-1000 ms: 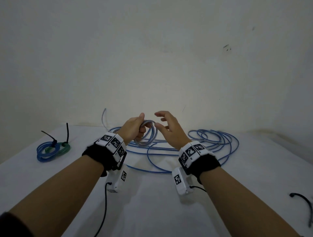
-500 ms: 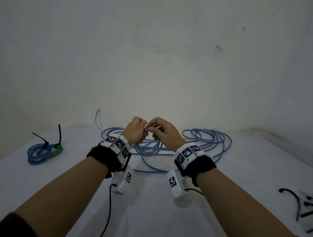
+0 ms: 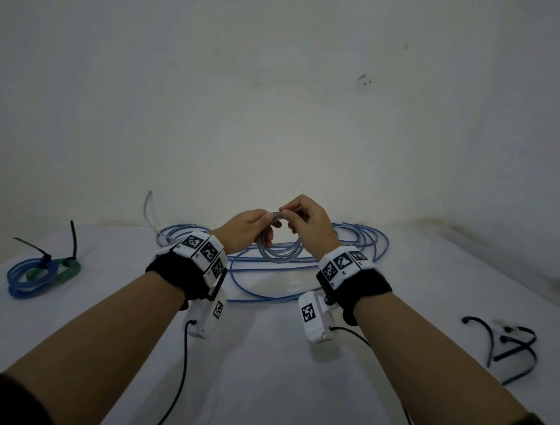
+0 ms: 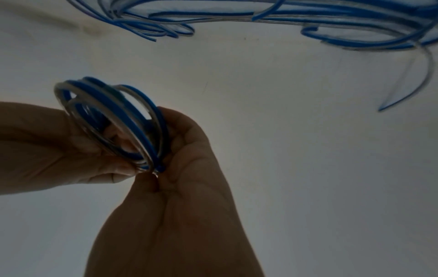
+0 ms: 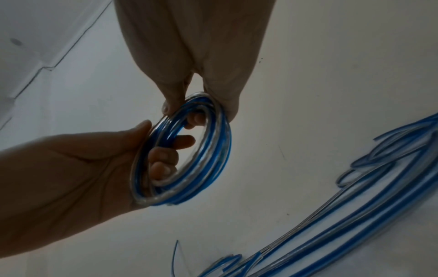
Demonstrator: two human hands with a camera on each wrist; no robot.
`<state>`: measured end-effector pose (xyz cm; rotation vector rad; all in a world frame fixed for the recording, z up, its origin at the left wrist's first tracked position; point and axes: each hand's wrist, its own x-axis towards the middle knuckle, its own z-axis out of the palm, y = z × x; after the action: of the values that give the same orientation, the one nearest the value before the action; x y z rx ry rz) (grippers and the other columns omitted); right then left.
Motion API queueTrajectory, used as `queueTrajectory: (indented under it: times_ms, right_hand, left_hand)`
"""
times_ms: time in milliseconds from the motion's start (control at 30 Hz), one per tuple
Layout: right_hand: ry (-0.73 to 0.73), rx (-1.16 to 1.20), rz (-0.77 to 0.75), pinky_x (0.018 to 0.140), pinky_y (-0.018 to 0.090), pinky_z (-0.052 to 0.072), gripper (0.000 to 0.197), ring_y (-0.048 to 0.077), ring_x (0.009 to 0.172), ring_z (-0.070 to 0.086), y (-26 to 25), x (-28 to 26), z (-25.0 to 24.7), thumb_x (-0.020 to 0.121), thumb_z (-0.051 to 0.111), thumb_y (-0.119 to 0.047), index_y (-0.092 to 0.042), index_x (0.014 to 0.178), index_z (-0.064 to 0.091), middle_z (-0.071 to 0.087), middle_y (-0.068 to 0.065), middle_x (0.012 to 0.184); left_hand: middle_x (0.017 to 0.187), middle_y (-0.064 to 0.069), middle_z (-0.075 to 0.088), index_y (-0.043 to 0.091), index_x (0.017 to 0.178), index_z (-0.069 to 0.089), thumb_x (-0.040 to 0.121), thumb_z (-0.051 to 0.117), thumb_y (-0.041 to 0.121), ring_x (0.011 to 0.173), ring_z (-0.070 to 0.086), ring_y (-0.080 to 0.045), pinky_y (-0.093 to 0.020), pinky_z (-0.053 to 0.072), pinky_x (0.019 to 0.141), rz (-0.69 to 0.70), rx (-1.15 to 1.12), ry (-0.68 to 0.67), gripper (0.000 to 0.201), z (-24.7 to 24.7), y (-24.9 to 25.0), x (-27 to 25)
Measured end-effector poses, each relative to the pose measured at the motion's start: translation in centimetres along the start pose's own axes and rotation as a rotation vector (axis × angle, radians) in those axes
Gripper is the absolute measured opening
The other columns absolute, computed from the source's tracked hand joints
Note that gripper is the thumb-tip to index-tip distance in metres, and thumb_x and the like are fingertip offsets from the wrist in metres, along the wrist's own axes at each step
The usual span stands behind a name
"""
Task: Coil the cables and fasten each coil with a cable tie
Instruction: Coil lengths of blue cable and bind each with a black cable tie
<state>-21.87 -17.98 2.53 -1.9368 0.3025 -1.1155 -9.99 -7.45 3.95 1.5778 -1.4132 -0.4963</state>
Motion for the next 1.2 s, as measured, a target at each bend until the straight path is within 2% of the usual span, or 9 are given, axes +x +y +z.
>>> queueTrajectory:
  times_ms: [133,300,467,567,667,767,867,1033,1200]
  right_hand:
    - [0.07,-0.009,0.016,0.062,0.03,0.044,0.022,0.016,0.06,0.048,0.0,-0.8,-2.6,0.089,0.057,-0.005,-0.021,0.075,0.056,0.056,0.003,0.069]
    - [0.104,-0.073,0.021,0.06,0.025,0.043,0.026,0.01,0.056,0.048,0.0,-2.3,-7.0,0.089,0.057,-0.003,-0.023,0.073,0.055,0.055,0.003,0.067]
    - [0.172,-0.077,0.054,0.058,0.02,0.044,0.023,0.002,0.052,0.05,-0.1,-4.2,-11.8,0.089,0.057,0.0,-0.019,0.075,0.056,0.055,0.001,0.064]
    - [0.158,-0.056,0.14,0.059,0.022,0.05,0.011,0.007,0.055,0.057,-0.5,-5.7,-15.1,0.091,0.056,-0.005,-0.012,0.083,0.06,0.058,0.005,0.069]
    - [0.148,-0.096,0.306,0.067,0.028,0.052,0.015,0.017,0.07,0.06,-0.7,-7.3,-18.9,0.096,0.05,-0.019,-0.014,0.093,0.064,0.061,0.007,0.081]
    - [0.132,-0.354,0.534,0.064,0.026,0.05,0.017,0.02,0.074,0.06,-0.3,-9.3,-23.3,0.094,0.053,-0.022,-0.01,0.1,0.063,0.064,0.004,0.084]
    - [0.037,-0.713,0.709,0.062,0.024,0.049,0.013,0.019,0.073,0.059,0.2,-11.4,-27.0,0.089,0.059,-0.012,-0.006,0.098,0.067,0.065,0.008,0.087]
    - [-0.192,-1.154,0.919,0.085,0.029,0.048,0.02,0.024,0.102,0.062,1.4,-14.3,-30.8,0.084,0.066,-0.011,-0.004,0.102,0.071,0.067,0.012,0.111]
    - [-0.212,-1.236,1.01,0.072,0.03,0.049,0.032,0.025,0.085,0.062,2.9,-16.2,-31.5,0.082,0.07,-0.024,0.003,0.101,0.068,0.069,0.016,0.105]
  left_hand:
    - [0.067,-0.003,0.052,0.003,0.096,0.058,0.101,0.032,0.023,0.056,0.057,-0.011,-0.026,0.049,0.064,0.029,-0.008,0.007,0.033,2.4,1.5,1.3]
    - [0.063,-0.005,0.047,0.005,0.081,0.057,0.102,0.028,0.027,0.058,0.051,-0.017,-0.025,0.048,0.065,-0.108,-0.24,-0.108,0.042,6.3,3.9,2.6]
    - [0.057,-0.003,0.04,0.01,0.071,0.046,0.102,0.031,0.023,0.044,0.048,-0.01,-0.034,0.047,0.067,-0.032,-0.267,-0.118,0.036,11.3,5.6,4.6]
    - [0.056,-0.002,0.037,0.01,0.069,0.045,0.101,0.032,0.022,0.037,0.043,-0.005,-0.032,0.046,0.061,0.022,-0.248,-0.113,0.036,14.5,6.3,5.4]
    - [0.056,-0.001,0.037,0.011,0.067,0.043,0.101,0.034,0.021,0.035,0.038,-0.003,-0.024,0.04,0.051,0.047,-0.211,-0.128,0.037,17.6,6.8,5.8]
    - [0.056,-0.002,0.035,0.012,0.066,0.041,0.101,0.032,0.021,0.034,0.037,-0.002,-0.025,0.039,0.051,0.056,-0.196,-0.167,0.037,20.1,7.2,5.9]
    - [0.058,-0.002,0.035,0.013,0.067,0.041,0.102,0.03,0.023,0.04,0.038,-0.007,-0.025,0.04,0.052,0.049,-0.189,-0.189,0.037,21.8,7.5,5.7]
    - [0.059,-0.002,0.036,0.012,0.067,0.041,0.101,0.031,0.023,0.05,0.035,-0.016,-0.028,0.04,0.054,0.042,-0.179,-0.205,0.037,24.0,8.3,5.5]
    - [0.059,-0.001,0.037,0.013,0.067,0.042,0.101,0.032,0.025,0.051,0.036,-0.016,-0.03,0.041,0.056,0.04,-0.17,-0.243,0.037,25.6,8.3,5.7]
